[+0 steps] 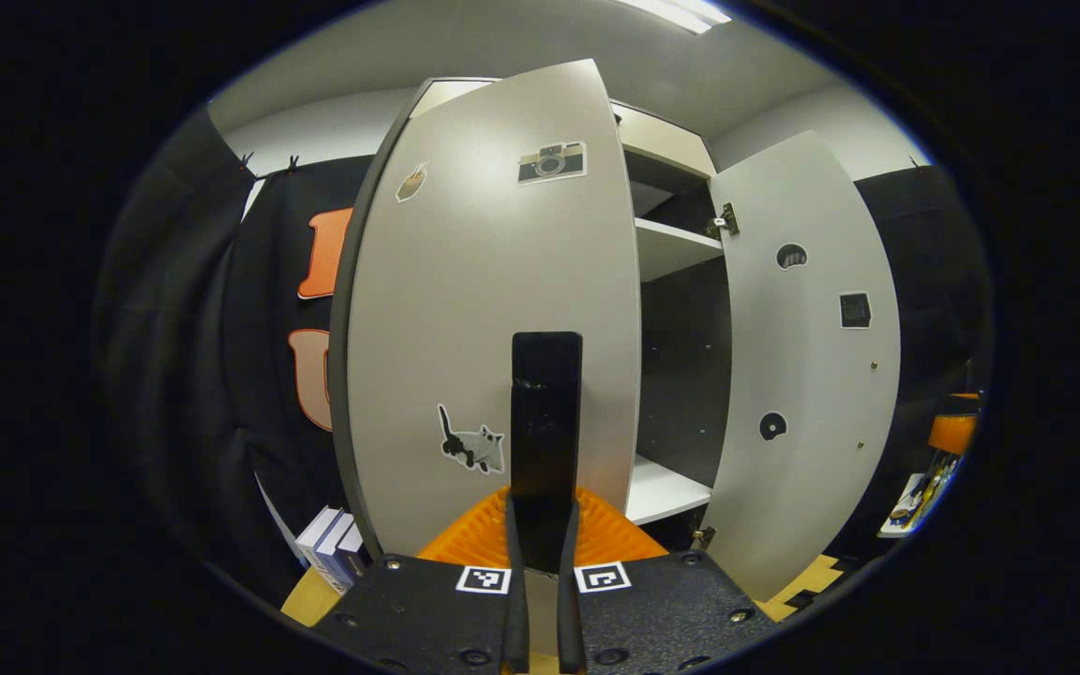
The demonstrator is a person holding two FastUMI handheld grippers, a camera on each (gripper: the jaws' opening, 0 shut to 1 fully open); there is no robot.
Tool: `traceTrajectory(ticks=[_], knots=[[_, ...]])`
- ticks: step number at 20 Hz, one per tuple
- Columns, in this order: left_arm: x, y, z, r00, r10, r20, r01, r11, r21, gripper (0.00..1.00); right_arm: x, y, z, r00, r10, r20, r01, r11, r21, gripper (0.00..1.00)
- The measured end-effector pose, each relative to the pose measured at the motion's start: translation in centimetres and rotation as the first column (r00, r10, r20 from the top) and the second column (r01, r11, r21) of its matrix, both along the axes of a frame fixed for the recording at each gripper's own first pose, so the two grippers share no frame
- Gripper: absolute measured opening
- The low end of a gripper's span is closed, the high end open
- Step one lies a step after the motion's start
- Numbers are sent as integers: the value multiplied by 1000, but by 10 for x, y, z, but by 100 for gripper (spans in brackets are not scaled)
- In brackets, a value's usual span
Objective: Open the right door of the double-door shoe cabinet with the right hand, and open the left door with the left hand.
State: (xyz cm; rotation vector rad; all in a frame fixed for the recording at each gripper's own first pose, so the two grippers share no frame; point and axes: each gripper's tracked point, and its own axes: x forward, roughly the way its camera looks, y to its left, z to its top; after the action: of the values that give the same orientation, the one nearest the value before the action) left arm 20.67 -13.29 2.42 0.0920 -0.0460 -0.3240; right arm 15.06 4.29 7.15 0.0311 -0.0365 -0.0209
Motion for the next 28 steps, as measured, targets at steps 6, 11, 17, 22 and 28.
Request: traceTrajectory(ticks=[6,11,17,22,28], knots=[[-12,11,2,1000,11,6,-11,1000,2,11,-7,10,-4,1000,8,-15,-8,1000,19,97],[-16,23,4,999,41,13,-42,999,23,10,-8,16,-6,999,24,-24,-24,999,31,97],[-18,39,8,995,95,33,-95,995,11,9,-15,37,-11,997,74,-37,-74,997,17,97],[-19,60,12,987,152,59,-154,988,29,7,-5,52,-14,994,101,-47,-100,995,18,97],[-18,74,13,983,177,53,-177,984,0,4,-2,72,-12,988,146,-45,-145,989,19,97]])
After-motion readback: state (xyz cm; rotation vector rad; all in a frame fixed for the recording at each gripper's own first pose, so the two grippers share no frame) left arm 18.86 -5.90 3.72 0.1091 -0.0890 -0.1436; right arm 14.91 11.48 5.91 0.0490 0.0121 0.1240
